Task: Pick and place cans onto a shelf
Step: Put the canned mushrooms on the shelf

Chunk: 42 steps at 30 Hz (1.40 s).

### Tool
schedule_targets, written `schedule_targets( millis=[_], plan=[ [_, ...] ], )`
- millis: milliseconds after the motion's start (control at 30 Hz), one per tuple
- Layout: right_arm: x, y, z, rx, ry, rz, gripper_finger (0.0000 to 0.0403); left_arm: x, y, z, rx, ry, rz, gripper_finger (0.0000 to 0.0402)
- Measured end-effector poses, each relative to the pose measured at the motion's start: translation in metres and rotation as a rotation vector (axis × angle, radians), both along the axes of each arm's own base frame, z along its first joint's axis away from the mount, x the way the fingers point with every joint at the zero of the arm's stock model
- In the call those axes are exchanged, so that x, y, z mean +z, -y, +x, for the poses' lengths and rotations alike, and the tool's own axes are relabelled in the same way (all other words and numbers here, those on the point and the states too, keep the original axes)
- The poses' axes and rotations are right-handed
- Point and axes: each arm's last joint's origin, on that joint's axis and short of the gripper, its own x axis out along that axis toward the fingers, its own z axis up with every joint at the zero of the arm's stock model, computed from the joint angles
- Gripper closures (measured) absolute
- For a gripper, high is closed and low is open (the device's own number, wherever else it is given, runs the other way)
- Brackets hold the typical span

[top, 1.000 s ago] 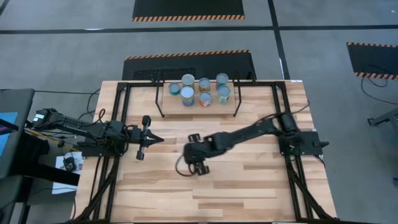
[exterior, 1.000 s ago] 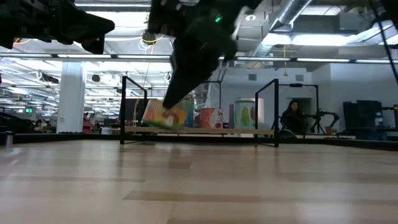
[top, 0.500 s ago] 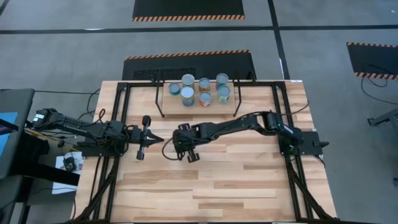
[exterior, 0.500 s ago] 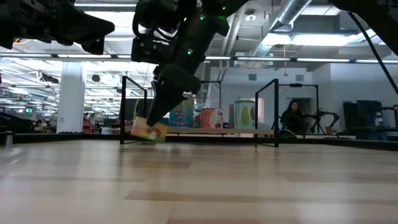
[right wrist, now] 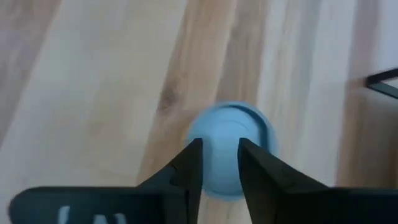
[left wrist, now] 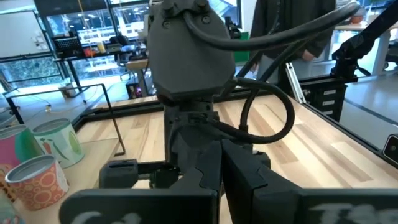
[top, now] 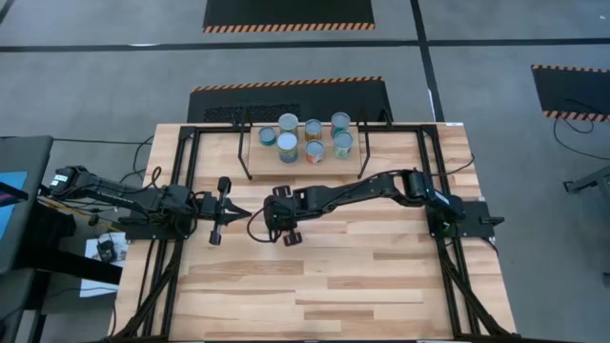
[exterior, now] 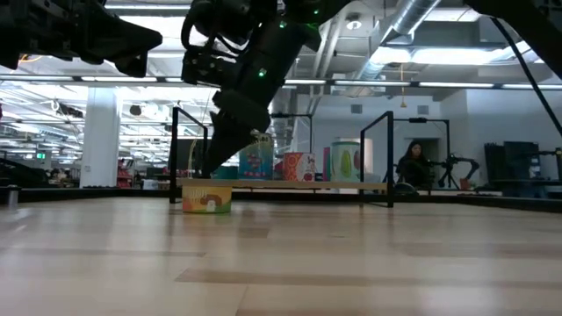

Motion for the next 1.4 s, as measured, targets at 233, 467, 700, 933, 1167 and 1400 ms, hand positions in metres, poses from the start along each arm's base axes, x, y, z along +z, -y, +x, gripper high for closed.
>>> schedule_targets(
  millis=[233, 467, 700, 933, 1167, 1400],
  plan=[
    [0.049, -0.019, -0.019, -0.034, 0.063, -0.12, 0.0301, -0.002, 0.0, 0.0, 0.0, -0.017, 0.003, 0.04],
    [0.053, -0.029, -0.058, -0.055, 0.299, -0.028, 0.0391, -0.003, 0.0, 0.0, 0.001, -0.031, -0.015, 0.04],
    [0.013, -0.032, -0.115, -0.079, 0.609, 0.079, 0.0395, -0.003, 0.0, 0.002, 0.002, -0.037, -0.019, 0.04],
    [0.015, -0.028, -0.17, -0.058, 0.86, 0.119, 0.0384, 0.003, 0.0, 0.015, 0.106, -0.106, -0.038, 0.04],
    [0.041, -0.012, -0.205, -0.078, 0.938, 0.101, 0.0389, 0.002, 0.004, 0.041, 0.196, -0.325, -0.081, 0.04],
    [0.057, -0.01, -0.227, -0.108, 0.847, 0.146, 0.0387, 0.011, 0.009, 0.064, 0.245, -0.629, -0.103, 0.0391]
  ],
)
